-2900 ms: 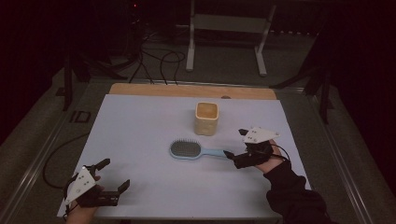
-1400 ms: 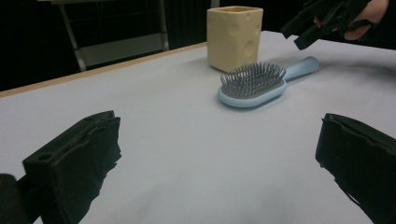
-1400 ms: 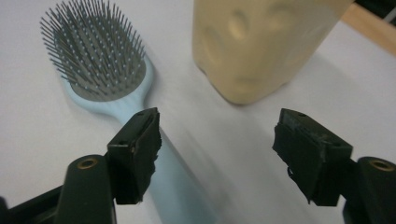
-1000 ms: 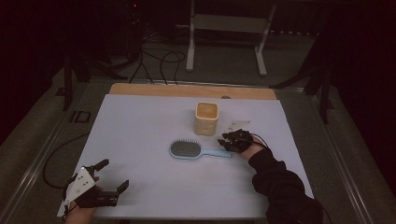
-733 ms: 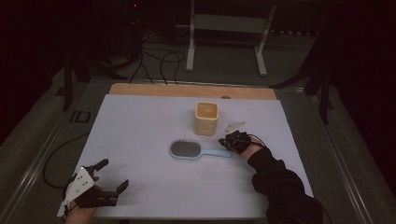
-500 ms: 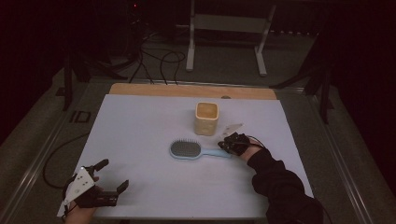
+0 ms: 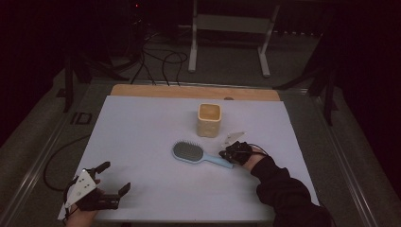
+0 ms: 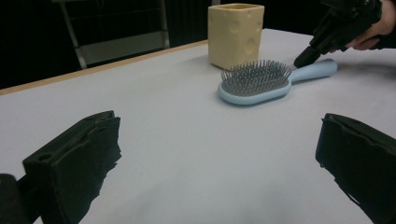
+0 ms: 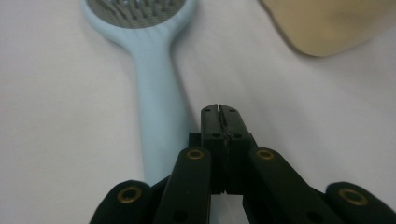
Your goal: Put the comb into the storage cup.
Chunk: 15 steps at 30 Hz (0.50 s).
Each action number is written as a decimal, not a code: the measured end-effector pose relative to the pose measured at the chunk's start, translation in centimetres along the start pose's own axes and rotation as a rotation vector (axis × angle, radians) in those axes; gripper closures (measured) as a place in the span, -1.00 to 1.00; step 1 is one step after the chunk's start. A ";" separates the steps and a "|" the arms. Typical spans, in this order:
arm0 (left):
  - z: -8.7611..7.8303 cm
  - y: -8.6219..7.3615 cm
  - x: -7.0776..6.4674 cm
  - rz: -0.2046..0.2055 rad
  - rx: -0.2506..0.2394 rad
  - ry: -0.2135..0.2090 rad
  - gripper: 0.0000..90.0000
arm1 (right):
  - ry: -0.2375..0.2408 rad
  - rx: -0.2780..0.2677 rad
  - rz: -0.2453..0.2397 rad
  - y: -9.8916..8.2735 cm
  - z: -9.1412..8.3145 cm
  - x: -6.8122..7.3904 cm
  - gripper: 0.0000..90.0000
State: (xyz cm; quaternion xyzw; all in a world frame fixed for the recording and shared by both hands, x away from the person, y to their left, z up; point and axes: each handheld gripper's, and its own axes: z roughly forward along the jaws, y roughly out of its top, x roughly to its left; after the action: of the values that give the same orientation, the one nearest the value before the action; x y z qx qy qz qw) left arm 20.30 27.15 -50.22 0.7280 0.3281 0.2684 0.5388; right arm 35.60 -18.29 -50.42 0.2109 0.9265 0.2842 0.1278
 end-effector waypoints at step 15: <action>0.0 0.0 -0.1 -0.001 0.004 0.001 -1.00 | 0.051 -0.007 -0.041 -0.2 -0.8 3.1 1.00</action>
State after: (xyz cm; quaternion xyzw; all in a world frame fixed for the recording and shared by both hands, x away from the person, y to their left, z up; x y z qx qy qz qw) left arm 20.24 27.13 -50.25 0.7288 0.3291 0.2679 0.5373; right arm 32.48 -17.38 -50.28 0.1840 0.9326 0.2902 0.1105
